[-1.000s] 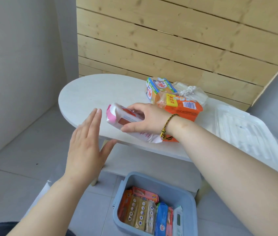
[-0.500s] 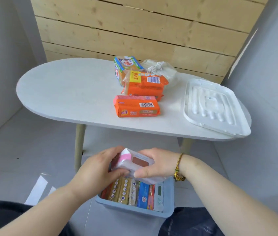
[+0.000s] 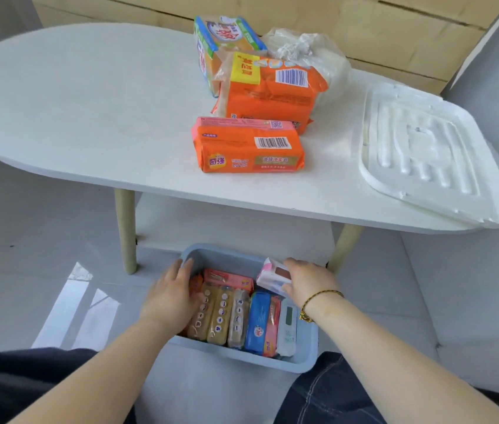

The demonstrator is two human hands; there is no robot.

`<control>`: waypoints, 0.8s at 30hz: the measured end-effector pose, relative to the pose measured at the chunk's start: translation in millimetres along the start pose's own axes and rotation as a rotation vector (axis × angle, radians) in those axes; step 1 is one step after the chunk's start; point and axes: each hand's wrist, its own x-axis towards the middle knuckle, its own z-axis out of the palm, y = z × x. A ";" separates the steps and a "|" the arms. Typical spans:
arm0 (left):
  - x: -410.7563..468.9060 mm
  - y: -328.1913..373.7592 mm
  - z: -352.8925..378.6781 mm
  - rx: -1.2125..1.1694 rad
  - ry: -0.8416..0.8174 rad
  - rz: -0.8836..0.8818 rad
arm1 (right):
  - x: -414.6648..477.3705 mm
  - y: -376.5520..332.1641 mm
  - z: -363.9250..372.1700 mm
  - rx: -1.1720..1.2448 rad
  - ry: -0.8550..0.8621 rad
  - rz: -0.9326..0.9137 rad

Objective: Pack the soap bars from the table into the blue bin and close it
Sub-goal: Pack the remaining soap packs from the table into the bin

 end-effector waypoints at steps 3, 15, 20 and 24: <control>3.8 -22.9 9.1 0.095 -0.104 -0.121 | 19.1 -4.9 12.7 -0.103 -0.062 0.061; 11.5 -34.5 38.2 0.000 -0.048 -0.137 | 52.8 -30.6 71.2 -0.236 0.068 0.005; 11.5 -39.6 45.3 -0.029 -0.014 -0.125 | 60.2 -22.2 97.9 0.058 -0.021 -0.079; 14.4 -41.7 50.4 -0.020 -0.012 -0.124 | 63.8 -11.3 119.1 0.191 0.174 -0.106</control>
